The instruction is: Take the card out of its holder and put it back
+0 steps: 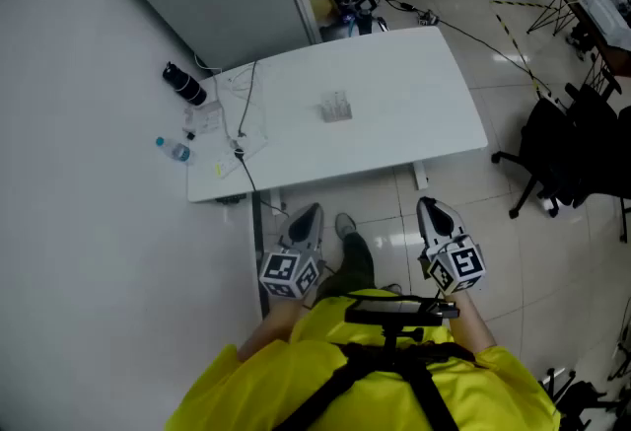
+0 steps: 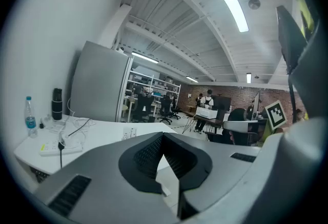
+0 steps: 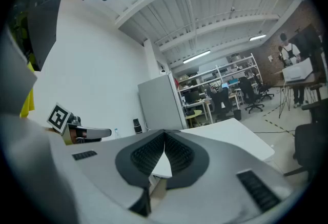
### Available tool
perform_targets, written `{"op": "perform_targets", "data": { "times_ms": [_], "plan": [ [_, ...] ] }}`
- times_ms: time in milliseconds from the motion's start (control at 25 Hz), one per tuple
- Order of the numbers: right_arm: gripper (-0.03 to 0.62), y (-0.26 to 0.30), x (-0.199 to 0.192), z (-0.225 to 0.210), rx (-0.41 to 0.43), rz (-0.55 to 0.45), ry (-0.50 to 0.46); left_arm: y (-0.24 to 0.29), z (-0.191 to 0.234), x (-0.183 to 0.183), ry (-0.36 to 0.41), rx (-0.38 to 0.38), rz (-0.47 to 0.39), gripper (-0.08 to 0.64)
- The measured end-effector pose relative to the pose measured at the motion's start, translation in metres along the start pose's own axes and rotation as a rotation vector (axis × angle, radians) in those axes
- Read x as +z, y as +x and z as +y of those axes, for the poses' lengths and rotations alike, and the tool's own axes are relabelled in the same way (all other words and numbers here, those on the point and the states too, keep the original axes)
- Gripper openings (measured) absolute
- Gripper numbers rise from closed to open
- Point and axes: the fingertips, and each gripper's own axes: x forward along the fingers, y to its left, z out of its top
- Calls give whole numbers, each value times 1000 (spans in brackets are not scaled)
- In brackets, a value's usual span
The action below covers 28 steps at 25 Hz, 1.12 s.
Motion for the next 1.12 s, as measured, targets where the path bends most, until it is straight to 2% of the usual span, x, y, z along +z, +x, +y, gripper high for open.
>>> {"op": "perform_targets", "data": {
  "times_ms": [120, 240, 320, 400, 600, 720, 840, 960, 1120],
  "plan": [
    [8, 45, 8, -5, 24, 30, 29, 35, 30, 28, 10, -18, -7, 0],
    [8, 101, 24, -7, 79, 51, -22, 75, 63, 70, 53, -22, -74, 0],
    [9, 138, 30, -9, 115, 82, -57, 95, 85, 85, 51, -5, -94, 0],
    [80, 173, 36, -13, 141, 108, -73, 110, 104, 91, 21, -1, -99, 0],
    [83, 243, 29, -13, 210, 161, -144, 141, 148, 91, 57, 24, -68, 0],
    [83, 269, 12, -20, 257, 212, -143, 162, 172, 81, 68, 54, -39, 0],
    [83, 290, 0, -31, 304, 250, -147, 186, 187, 74, 52, 48, -25, 0],
    [83, 314, -17, -45, 377, 309, -159, 199, 196, 65, 20, 41, -5, 0],
    [84, 351, -40, -65, 440, 373, -166, 198, 184, 68, 62, 4, -24, 0]
  ]
}}
